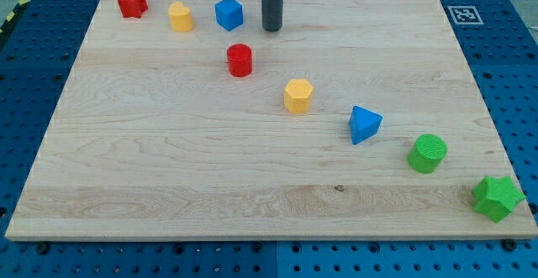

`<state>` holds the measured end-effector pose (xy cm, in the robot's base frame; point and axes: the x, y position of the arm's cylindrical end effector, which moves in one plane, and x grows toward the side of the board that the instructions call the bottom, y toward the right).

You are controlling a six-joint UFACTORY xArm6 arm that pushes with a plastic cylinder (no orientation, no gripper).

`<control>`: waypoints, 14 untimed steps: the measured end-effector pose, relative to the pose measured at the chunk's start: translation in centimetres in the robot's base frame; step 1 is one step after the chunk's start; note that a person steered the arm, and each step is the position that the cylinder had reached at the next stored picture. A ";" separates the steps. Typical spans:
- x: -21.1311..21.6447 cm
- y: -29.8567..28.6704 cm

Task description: Push the blue cube a bit down and left

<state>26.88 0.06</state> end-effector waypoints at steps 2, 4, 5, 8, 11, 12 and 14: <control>-4.8 -3.8; -4.2 -6.9; -2.9 -6.9; -1.2 -7.1; 1.6 -5.2; 2.8 -5.1; 4.2 -5.1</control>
<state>31.03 -5.00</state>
